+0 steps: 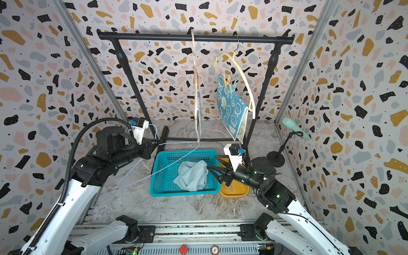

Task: Remove the clothespins securing towels to the hanger
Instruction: Place the hanger on the clothesline.

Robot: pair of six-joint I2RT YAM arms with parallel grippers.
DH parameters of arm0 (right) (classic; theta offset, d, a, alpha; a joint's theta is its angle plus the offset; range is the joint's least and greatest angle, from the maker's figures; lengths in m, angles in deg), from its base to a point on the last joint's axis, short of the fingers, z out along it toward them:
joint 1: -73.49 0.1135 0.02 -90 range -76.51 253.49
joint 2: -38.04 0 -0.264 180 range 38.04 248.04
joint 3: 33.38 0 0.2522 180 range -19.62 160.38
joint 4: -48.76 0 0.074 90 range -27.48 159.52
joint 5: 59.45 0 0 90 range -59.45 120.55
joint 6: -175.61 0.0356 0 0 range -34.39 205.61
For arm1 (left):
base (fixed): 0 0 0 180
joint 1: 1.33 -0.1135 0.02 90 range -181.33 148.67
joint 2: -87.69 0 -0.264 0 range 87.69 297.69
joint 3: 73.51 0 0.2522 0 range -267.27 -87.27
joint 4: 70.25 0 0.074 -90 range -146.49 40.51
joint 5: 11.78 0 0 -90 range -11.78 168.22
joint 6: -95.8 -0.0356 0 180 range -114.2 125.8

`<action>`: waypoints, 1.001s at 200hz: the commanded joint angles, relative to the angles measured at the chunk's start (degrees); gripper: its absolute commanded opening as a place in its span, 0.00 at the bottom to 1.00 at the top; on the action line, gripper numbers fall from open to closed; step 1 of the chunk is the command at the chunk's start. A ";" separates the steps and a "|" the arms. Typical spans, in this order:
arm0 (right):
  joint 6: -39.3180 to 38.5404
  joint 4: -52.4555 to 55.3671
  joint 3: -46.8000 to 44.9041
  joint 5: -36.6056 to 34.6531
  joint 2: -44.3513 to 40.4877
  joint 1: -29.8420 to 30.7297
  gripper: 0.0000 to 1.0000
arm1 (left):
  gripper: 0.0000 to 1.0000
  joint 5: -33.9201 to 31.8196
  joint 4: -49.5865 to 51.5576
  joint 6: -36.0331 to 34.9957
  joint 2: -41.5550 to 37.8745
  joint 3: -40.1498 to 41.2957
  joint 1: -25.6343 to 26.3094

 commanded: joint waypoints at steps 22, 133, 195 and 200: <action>-7.39 5.42 4.48 8.29 4.56 -0.55 0.65 | 0.00 8.25 3.38 -1.22 -7.08 1.79 0.16; -14.05 9.85 8.01 19.62 12.57 -5.39 0.67 | 0.00 28.78 -2.04 -3.14 -4.41 2.45 0.12; -15.31 10.81 7.44 22.39 13.32 -5.63 0.57 | 0.00 32.91 -5.16 -2.33 -2.79 2.30 0.11; -15.38 10.78 7.40 22.44 13.26 -5.70 0.56 | 0.00 33.00 -5.35 -2.26 -2.83 2.18 0.15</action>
